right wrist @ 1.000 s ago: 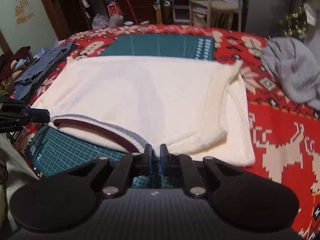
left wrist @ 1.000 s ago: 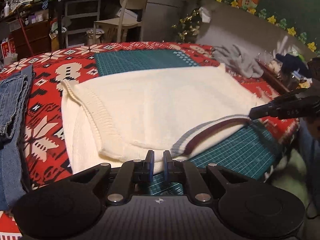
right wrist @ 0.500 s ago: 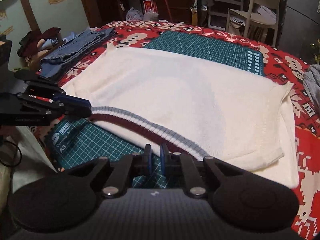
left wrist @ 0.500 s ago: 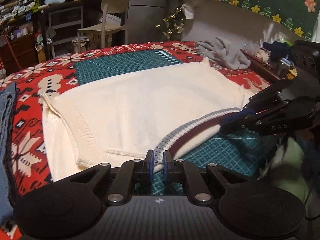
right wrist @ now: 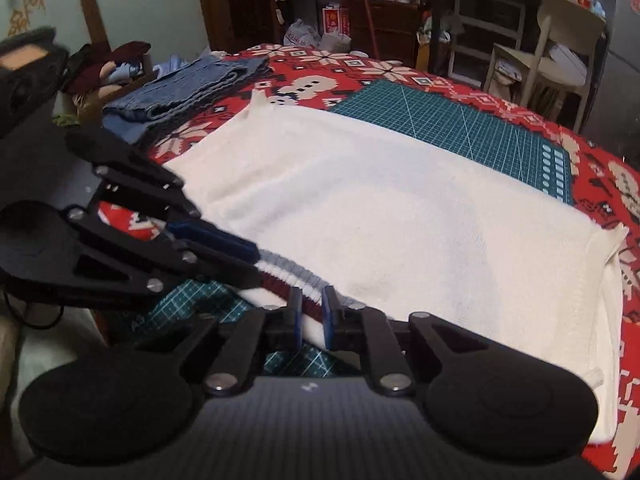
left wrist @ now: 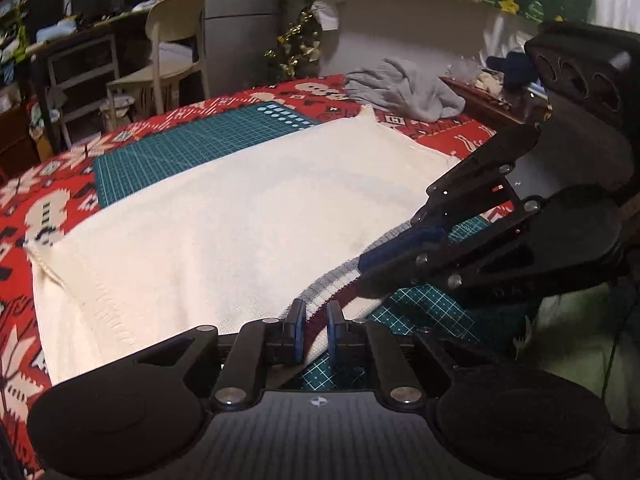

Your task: Fold clothes

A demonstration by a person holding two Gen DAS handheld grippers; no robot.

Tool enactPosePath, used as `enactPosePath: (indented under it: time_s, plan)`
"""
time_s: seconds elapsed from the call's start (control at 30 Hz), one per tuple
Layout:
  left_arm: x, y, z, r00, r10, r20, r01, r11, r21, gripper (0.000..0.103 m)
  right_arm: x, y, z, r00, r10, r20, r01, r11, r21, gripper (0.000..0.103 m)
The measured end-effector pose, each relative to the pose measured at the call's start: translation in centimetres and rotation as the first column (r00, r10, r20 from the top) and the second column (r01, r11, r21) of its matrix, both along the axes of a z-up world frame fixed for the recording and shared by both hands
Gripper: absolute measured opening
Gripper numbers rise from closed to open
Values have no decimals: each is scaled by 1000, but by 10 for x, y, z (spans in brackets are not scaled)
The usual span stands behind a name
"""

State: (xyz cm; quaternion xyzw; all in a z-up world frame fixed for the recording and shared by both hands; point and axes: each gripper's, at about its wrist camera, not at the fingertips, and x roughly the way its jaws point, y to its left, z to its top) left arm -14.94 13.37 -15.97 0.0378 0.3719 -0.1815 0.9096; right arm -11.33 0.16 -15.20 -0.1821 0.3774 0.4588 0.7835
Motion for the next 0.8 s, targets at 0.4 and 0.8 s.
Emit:
enactPosePath:
  time_s: [0.4, 0.8]
  plan:
    - [-1, 1, 17, 999, -9, 45, 10, 1000, -18, 9, 12, -20, 19, 999, -47, -10, 48, 997, 53, 14]
    - [8, 25, 7, 998, 63, -18, -63, 997, -32, 9, 53, -50, 1, 991, -134, -18, 133, 991, -6, 11]
